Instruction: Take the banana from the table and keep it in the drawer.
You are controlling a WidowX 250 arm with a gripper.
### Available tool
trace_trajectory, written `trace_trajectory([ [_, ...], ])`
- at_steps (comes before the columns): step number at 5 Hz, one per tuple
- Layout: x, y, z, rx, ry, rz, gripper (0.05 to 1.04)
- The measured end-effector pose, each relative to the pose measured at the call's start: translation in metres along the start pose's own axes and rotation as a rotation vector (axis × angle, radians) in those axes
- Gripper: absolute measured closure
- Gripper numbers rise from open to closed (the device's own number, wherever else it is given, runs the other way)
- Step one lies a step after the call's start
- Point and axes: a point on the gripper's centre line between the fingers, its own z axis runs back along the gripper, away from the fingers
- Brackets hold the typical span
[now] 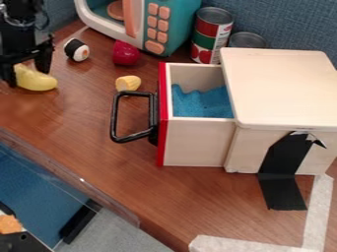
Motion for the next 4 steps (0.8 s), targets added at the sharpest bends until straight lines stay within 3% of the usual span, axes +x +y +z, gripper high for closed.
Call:
trace_trajectory([
  [1,0.011,-0.007,-0.007,0.012,-0.01,0.029,0.13],
  [2,0.009,-0.006,-0.007,0.027,0.022,0.056,0.412],
  [3,0.01,-0.003,0.004,-0.007,0.063,0.033,0.525],
  [4,0.015,0.0,0.043,-0.092,0.09,-0.023,0.525],
])
